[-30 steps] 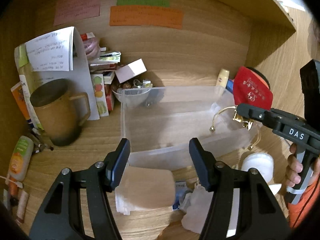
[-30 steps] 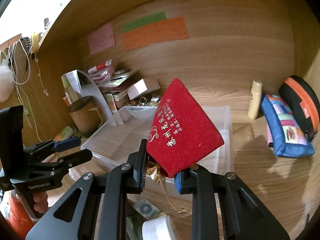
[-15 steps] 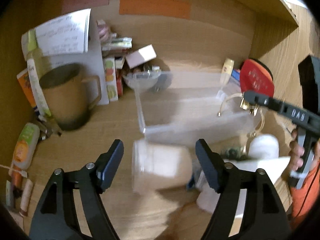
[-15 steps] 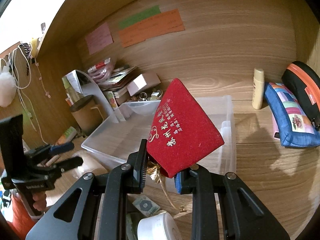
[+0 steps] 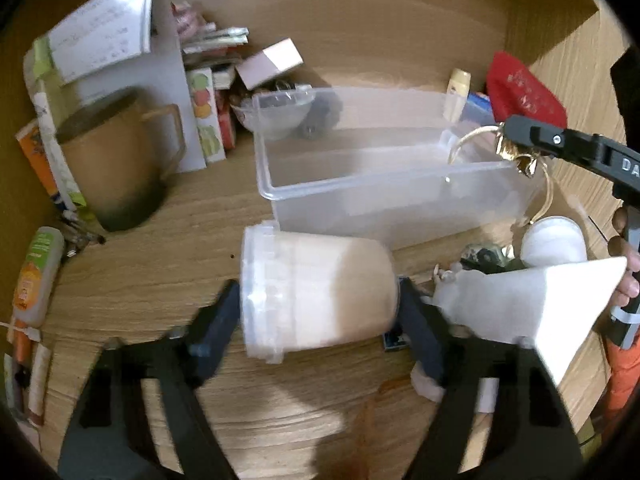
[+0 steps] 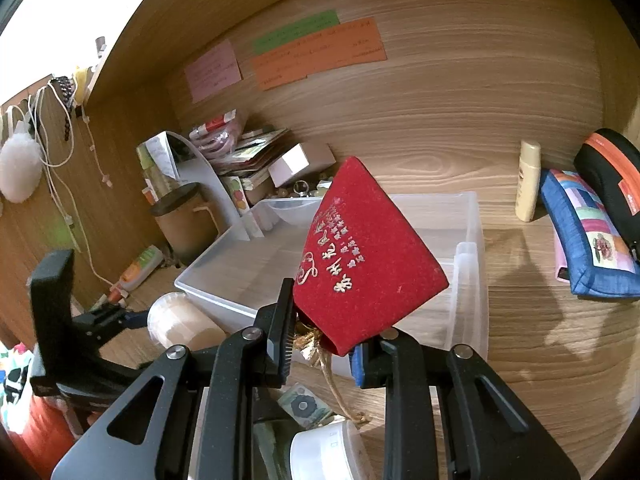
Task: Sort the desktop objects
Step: 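Grasp the white plastic cup with the left tool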
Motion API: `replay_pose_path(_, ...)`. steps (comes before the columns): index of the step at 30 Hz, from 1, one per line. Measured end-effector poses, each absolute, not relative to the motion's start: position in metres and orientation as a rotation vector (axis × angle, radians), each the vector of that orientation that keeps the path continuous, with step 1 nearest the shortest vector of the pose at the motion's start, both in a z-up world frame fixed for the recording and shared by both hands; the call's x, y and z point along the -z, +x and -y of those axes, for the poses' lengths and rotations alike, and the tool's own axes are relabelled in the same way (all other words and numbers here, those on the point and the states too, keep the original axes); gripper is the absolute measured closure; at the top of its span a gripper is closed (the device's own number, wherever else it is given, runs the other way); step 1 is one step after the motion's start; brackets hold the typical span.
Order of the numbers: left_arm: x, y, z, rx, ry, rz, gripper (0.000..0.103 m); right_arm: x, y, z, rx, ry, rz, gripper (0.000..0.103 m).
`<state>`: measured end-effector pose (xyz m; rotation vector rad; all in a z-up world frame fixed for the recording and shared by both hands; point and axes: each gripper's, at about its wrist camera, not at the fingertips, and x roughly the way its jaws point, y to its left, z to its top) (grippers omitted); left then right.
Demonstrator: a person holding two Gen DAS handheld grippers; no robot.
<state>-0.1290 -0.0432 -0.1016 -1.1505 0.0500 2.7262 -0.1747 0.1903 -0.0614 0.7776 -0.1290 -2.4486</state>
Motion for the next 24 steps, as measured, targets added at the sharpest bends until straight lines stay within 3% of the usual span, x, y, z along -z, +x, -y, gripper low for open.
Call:
replay_pose_path(13,0.100,-0.129,0.058,-2.759,-1.141,0.119,0.036,0.063,-0.175,-0.193,2.443,0.783,0.148,0.082)
replay_pose_path(24,0.065,-0.112,0.071,-2.814,-1.026,0.165,0.038,0.055,-0.177,-0.192,2.431,0.797,0.178,0.082)
